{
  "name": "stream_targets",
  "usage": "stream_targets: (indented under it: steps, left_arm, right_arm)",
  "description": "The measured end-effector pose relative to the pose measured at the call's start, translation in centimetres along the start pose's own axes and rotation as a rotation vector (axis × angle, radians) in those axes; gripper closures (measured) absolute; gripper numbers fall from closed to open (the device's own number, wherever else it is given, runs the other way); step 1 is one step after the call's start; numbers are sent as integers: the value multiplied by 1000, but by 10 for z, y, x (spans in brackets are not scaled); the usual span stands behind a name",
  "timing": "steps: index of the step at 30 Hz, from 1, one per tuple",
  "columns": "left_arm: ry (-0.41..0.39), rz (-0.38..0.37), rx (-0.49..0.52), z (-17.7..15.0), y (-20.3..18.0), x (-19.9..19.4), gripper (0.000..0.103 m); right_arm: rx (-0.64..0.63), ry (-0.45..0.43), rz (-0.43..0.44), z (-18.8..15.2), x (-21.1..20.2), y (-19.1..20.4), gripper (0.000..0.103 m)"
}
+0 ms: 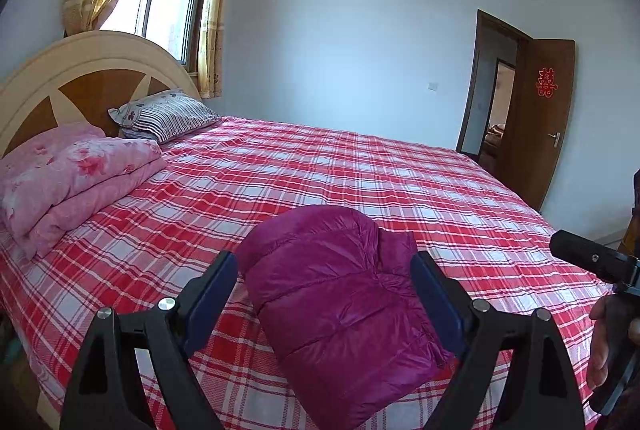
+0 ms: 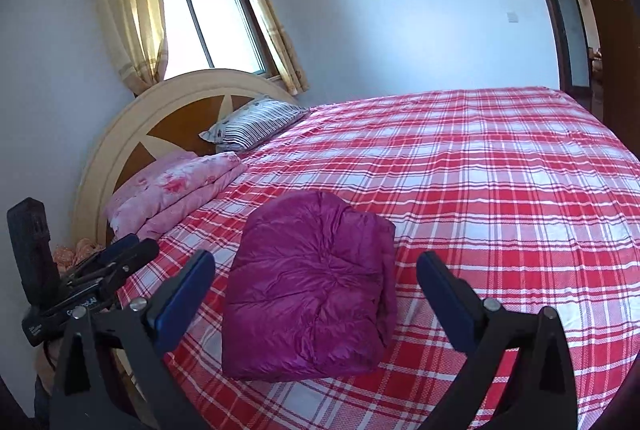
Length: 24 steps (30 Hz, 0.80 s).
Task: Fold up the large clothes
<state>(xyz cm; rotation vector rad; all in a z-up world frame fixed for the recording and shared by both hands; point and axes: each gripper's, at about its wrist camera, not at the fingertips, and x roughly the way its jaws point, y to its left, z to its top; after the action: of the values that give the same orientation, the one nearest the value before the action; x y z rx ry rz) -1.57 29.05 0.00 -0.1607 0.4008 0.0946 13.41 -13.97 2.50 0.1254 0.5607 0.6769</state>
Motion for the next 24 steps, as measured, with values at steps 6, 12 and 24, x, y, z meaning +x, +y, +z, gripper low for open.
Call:
stream_targets:
  steps: [6, 12, 24]
  left_arm:
    - [12, 13, 26, -1, -5, 1, 15]
    - [17, 33, 40, -2, -8, 1, 15]
    - [11, 76, 39, -1, -7, 0, 7]
  right_arm:
    - [-18, -5, -11, -1, -2, 3, 0]
    - [-14, -7, -15, -1, -3, 1, 0]
    - [-21, 0, -10, -3, -3, 4, 0]
